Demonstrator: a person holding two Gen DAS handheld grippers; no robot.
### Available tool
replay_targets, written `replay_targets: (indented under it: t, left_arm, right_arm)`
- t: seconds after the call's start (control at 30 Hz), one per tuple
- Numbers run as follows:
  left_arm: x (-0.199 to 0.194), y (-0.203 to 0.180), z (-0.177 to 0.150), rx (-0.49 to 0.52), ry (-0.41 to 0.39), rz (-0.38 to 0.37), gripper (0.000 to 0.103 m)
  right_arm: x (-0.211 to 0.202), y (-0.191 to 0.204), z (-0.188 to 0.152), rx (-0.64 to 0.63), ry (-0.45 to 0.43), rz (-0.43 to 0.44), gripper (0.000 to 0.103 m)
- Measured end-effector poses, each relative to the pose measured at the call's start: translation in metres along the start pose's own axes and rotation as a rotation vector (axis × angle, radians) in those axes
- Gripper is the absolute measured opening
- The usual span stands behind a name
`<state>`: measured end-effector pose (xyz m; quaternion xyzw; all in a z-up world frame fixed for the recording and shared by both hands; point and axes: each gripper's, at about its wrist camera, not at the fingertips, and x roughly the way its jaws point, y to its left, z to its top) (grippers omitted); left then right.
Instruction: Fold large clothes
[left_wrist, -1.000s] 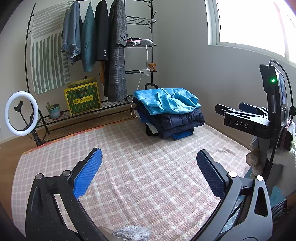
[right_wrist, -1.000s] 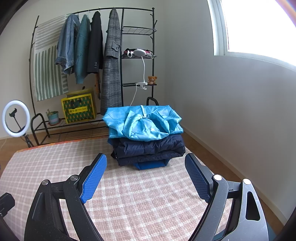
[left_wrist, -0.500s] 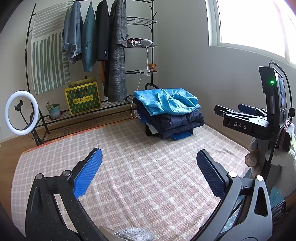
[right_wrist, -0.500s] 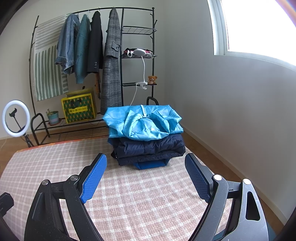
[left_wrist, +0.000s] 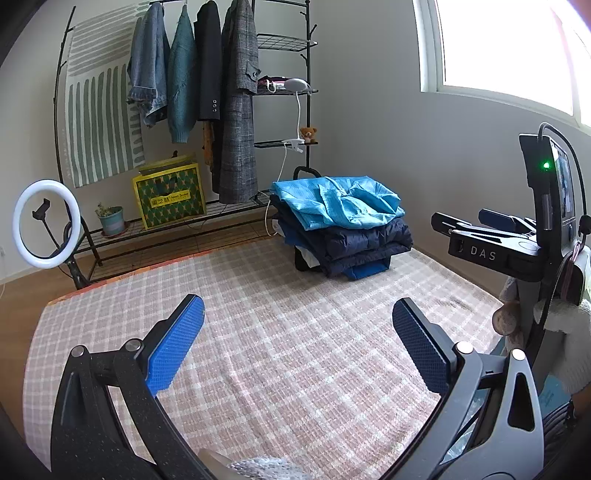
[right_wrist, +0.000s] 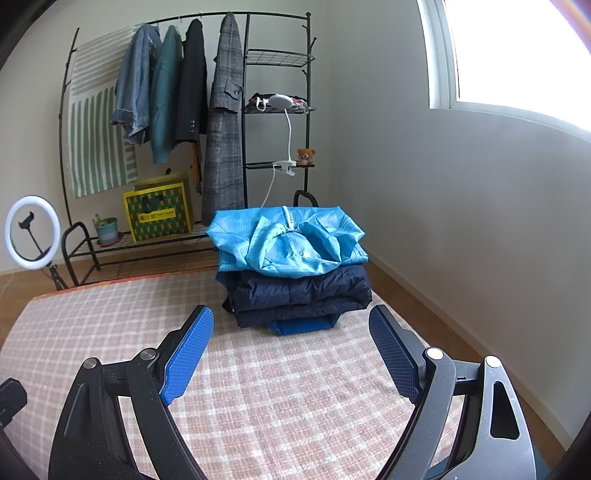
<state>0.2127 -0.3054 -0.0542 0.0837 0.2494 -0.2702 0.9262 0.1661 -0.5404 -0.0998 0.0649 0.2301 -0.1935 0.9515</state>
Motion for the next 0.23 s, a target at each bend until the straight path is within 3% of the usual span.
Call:
replay_targets:
  t: [0.23]
  left_arm:
    - [-0.0034, -0.0016, -0.0014, -0.018, -0.021, 0.022, 0.103]
  right_arm:
    - [0.0036, 0.004, -0.0015, -0.029, 0.001, -0.005, 0.086]
